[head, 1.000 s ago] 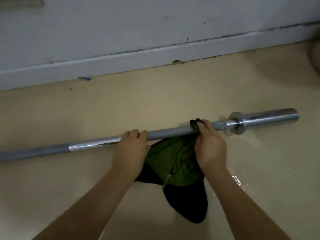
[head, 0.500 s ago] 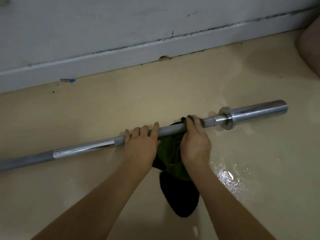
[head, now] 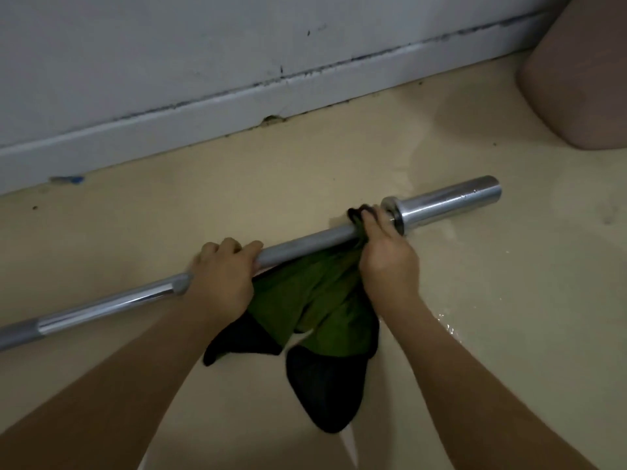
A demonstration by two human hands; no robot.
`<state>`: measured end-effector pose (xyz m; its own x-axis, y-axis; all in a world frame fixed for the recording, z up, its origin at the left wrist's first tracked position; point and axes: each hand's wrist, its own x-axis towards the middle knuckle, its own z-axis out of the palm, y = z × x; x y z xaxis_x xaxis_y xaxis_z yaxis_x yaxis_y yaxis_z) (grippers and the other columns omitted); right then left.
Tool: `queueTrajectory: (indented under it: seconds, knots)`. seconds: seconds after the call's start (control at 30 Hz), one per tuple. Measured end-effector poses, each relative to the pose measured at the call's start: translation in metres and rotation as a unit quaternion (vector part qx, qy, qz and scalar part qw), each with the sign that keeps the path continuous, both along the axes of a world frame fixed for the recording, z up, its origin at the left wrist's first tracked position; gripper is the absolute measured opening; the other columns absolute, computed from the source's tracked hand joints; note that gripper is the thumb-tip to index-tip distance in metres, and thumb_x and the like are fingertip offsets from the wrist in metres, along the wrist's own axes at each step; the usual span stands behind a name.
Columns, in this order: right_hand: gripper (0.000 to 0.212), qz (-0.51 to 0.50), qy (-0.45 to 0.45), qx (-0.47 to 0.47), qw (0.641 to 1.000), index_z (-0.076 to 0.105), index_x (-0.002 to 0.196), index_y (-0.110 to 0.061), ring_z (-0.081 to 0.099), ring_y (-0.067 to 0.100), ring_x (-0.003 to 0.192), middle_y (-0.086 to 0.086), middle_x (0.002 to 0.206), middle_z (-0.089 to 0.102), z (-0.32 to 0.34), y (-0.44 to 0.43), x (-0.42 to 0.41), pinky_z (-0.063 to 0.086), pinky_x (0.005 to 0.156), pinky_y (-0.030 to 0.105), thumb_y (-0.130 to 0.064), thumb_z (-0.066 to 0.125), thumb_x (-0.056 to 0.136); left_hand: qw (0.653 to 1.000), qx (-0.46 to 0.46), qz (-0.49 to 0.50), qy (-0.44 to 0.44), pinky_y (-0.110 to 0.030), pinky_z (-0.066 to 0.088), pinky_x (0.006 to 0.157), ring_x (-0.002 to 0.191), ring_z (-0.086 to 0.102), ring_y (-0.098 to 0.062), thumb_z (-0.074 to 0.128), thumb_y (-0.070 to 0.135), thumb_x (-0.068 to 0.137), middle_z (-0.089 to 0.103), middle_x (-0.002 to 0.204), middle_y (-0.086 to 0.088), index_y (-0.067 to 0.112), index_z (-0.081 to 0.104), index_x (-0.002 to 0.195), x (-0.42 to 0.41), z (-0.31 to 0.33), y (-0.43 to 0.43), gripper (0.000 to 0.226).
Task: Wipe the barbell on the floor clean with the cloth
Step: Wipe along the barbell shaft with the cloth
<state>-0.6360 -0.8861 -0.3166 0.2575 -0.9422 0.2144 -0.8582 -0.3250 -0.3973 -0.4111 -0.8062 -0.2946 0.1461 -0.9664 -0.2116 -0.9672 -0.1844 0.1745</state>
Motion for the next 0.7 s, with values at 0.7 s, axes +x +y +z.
queueTrajectory:
  seconds: [0.7]
  knots:
    - [0.062, -0.059, -0.073, 0.088, 0.992, 0.033, 0.144, -0.012, 0.057, 0.031, 0.100, 0.003, 0.155, 0.024, 0.003, 0.035, 0.091, 0.048, 0.081, 0.036, 0.005, 0.046, 0.086, 0.995, -0.044, 0.082, 0.031, -0.031, 0.040, 0.070, 0.087, 0.062, -0.032, 0.068, 0.018, 0.081, 0.067, 0.098, -0.013, 0.022, 0.066, 0.116, 0.028, 0.020, -0.009, 0.035]
